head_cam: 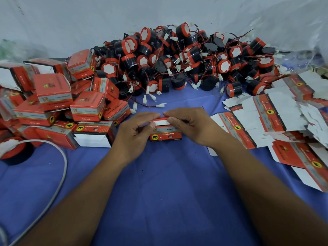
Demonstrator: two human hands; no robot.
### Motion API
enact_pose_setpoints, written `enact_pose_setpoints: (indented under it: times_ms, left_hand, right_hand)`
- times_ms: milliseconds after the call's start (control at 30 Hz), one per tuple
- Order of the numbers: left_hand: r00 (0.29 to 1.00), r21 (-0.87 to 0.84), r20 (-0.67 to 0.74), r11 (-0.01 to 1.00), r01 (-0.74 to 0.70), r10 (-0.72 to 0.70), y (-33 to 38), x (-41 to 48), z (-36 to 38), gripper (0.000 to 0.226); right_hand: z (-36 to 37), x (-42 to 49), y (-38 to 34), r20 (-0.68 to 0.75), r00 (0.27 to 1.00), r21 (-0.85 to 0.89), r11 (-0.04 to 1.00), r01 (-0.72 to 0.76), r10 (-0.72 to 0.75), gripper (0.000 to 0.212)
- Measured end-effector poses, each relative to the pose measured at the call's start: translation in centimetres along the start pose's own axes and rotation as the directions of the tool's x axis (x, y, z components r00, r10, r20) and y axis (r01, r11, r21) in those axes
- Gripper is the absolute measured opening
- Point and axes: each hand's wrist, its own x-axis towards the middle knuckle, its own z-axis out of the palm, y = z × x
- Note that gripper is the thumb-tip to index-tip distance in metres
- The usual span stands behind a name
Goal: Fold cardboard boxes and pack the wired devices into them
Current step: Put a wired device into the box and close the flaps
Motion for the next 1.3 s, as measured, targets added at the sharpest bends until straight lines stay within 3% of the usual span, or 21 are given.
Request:
enact_pose_setpoints:
  times_ms: [100, 467, 633, 733, 800, 967, 1133, 1300]
  left_hand:
    - [0.997, 0.139, 0.009, 0.987, -0.081, 0.081, -0.3, 0.0, -0.1, 0.029]
    - [0.991, 0.242, 0.038, 0.961, -0.136, 0.131, -1.2, 0.0, -0.1, 0.037]
    - [0.985, 0.244, 0.057, 0.954, -0.174, 0.165, -1.6, 0.2, 0.1, 0.03]
    - [0.989, 0.218, 0.06, 0.965, -0.146, 0.136, -1.6, 0.3, 0.0, 0.028]
    - [0.992, 0.199, 0.06, 0.973, -0.117, 0.107, -1.5, 0.4, -0.1, 0.03]
    - [0.99, 0.19, 0.109, 0.975, -0.114, 0.094, -1.2, 0.3, -0.2, 0.04]
    - [0.99, 0.211, 0.12, 0.973, -0.093, 0.069, -1.3, 0.4, 0.0, 0.038]
    - [0.989, 0.221, 0.131, 0.971, -0.092, 0.064, -1.1, 0.3, 0.0, 0.035]
  right_hand:
    - [0.8, -0.1, 0.0, 0.01, 0.999, -0.06, 0.997, 0.051, -0.051, 0.028]
    - [0.7, -0.3, 0.1, 0.082, 0.995, 0.013, 0.998, -0.06, 0.059, 0.034]
    - [0.5, -0.7, 0.8, 0.182, 0.975, 0.187, 0.969, -0.162, 0.128, 0.037]
    - [0.6, -0.9, 0.9, 0.123, 0.97, 0.457, 0.856, -0.243, 0.209, 0.031]
    - [0.7, -0.9, 1.0, 0.032, 0.97, 0.506, 0.833, -0.223, 0.241, 0.026]
    - [1.1, -0.7, 1.1, -0.061, 0.969, 0.415, 0.889, -0.193, 0.238, 0.011]
    - [1.0, -0.8, 0.7, -0.096, 0.995, 0.187, 0.982, 0.023, -0.005, 0.013]
    - [0.4, -1.1, 1.0, 0.059, 0.99, 0.222, 0.965, -0.138, 0.128, 0.018]
